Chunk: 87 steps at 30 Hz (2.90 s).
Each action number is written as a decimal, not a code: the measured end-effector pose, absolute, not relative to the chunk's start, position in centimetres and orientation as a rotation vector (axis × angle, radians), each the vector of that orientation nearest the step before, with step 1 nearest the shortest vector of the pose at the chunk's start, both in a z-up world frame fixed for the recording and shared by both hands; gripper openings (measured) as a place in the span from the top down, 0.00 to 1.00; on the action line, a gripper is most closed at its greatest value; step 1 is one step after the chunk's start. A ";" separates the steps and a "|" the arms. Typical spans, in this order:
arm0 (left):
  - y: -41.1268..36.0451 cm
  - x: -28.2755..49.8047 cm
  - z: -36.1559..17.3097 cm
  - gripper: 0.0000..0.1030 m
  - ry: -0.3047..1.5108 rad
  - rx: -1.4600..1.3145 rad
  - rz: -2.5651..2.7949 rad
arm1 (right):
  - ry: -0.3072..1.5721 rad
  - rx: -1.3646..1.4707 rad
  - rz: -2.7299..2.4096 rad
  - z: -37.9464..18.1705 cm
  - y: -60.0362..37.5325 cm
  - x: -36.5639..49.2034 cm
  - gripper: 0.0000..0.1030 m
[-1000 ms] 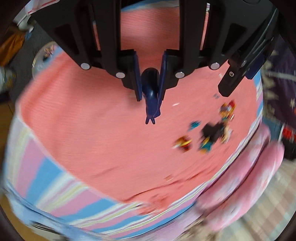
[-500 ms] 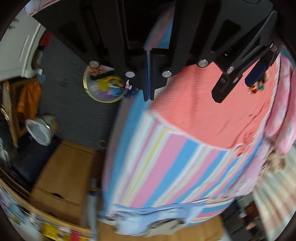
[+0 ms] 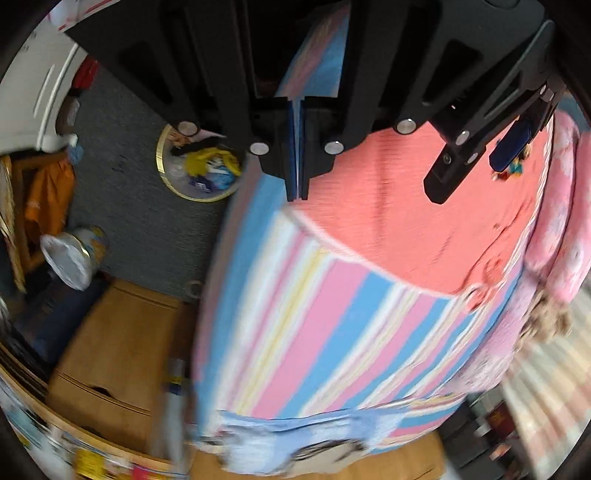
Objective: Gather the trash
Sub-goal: 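Move the right tool back to the toys, then grasp the red-and-yellow block toy with the right tool, then carry the block toy to the wastebasket and open the right tool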
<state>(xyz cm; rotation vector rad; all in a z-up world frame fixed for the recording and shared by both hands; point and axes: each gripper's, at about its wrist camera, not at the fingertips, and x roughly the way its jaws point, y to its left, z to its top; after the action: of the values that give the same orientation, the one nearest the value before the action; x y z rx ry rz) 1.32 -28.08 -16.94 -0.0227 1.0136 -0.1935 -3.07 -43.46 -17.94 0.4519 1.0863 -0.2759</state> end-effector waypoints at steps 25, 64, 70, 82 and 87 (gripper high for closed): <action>11.7 2.6 -20.0 0.11 0.950 -0.407 0.710 | 1.250 0.016 0.444 -22.7 -3.4 12.5 0.46; 11.3 9.4 -25.8 0.08 1.059 -0.341 0.613 | 1.286 -0.029 0.367 -27.7 -3.3 16.9 0.72; 7.5 8.6 -21.6 0.08 0.992 -0.315 0.530 | 1.211 0.014 0.310 -23.3 -6.9 15.6 0.73; -8.2 7.2 -15.3 0.08 0.915 -0.176 0.194 | 1.075 0.200 0.019 -16.3 -24.6 9.1 0.73; -16.8 5.1 -15.1 0.08 0.935 -0.094 0.014 | 1.060 0.292 -0.161 -16.0 -33.2 4.0 0.73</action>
<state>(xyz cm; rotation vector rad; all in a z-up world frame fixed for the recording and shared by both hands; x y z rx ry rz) 5.09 -16.79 -15.06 -0.0940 0.9348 0.0144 4.02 -33.23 -16.05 0.2917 1.0603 -0.1611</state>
